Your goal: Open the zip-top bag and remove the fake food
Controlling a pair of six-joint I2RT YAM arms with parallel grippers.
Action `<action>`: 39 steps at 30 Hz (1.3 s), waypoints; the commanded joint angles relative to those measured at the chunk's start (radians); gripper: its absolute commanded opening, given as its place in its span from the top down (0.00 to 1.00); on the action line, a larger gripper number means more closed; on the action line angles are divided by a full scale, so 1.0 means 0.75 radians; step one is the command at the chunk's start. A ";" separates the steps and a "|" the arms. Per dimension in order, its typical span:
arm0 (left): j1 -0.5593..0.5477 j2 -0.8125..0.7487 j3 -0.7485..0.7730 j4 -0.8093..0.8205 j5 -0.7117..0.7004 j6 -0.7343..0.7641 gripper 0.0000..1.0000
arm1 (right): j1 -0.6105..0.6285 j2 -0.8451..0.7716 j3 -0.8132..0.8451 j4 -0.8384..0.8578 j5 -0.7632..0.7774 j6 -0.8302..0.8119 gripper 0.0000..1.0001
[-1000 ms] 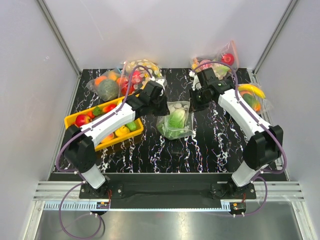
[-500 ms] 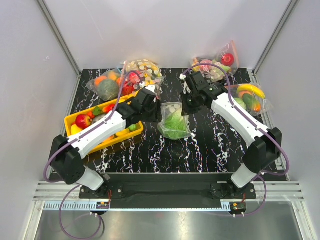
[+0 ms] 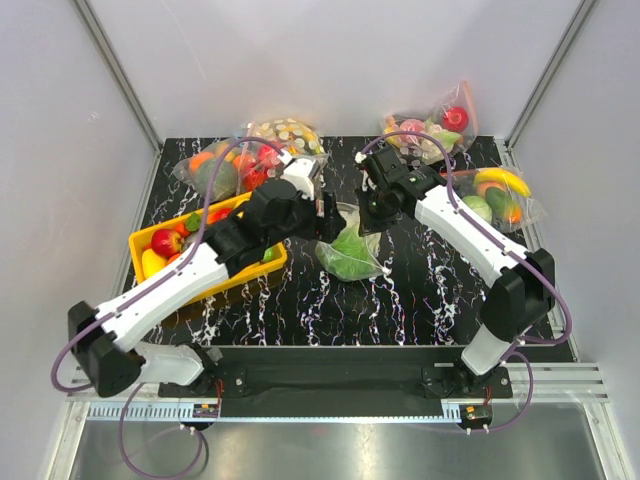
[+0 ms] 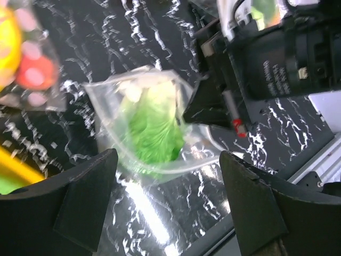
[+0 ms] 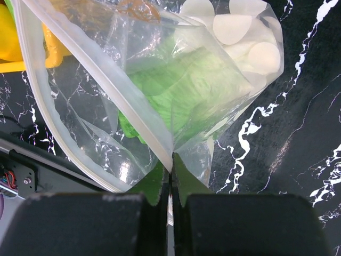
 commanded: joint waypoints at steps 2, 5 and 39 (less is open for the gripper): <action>-0.003 0.157 0.013 0.138 0.140 0.054 0.20 | 0.022 -0.029 0.041 0.032 0.010 0.042 1.00; -0.003 0.219 0.007 0.178 0.204 0.072 0.20 | 0.020 -0.058 0.041 0.036 0.018 0.054 1.00; -0.001 0.556 -0.063 0.291 0.065 0.528 0.16 | -0.004 -0.170 -0.031 0.012 0.057 0.085 1.00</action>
